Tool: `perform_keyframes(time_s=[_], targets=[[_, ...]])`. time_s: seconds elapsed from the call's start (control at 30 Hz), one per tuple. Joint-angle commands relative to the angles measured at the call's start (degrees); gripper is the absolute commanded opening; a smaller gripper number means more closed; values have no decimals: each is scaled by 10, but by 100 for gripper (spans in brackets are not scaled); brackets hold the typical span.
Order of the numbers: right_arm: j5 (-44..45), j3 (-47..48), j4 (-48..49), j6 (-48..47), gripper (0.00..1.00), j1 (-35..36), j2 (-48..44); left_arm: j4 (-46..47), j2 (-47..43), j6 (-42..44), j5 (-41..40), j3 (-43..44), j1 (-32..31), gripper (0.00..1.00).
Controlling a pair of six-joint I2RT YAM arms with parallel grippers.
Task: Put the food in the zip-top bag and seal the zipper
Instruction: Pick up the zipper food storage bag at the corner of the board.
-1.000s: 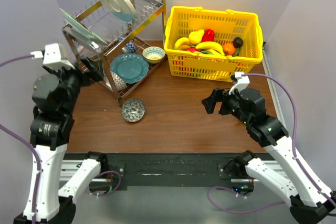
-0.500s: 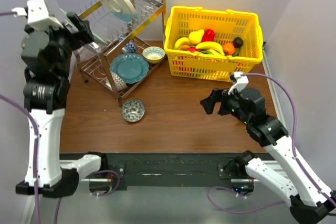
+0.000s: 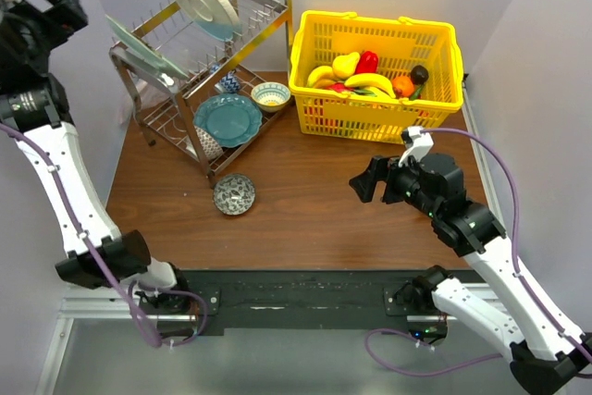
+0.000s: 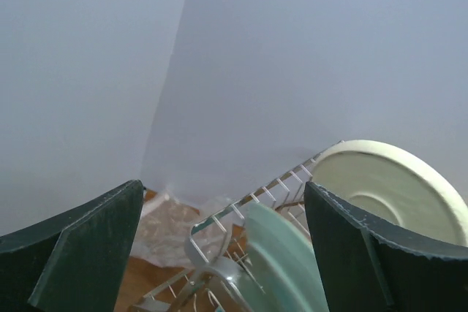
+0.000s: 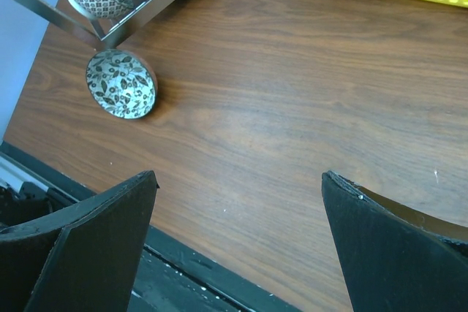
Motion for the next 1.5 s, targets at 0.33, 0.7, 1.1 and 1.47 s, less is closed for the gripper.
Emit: perform_keyframes(time_s=[0.33, 0.7, 1.1, 1.47], targets=[[-8, 17, 8, 6, 99, -1, 8, 164, 103, -134, 140, -118, 83, 87], [-28, 0, 21, 23, 99, -2, 16, 60, 232, -104, 113, -80, 72, 94], [-37, -20, 29, 37, 99, -1, 11, -1, 345, -70, 45, -62, 18, 100], [-46, -30, 43, 43, 98, -1, 21, 24, 432, -84, 183, -38, 13, 100]])
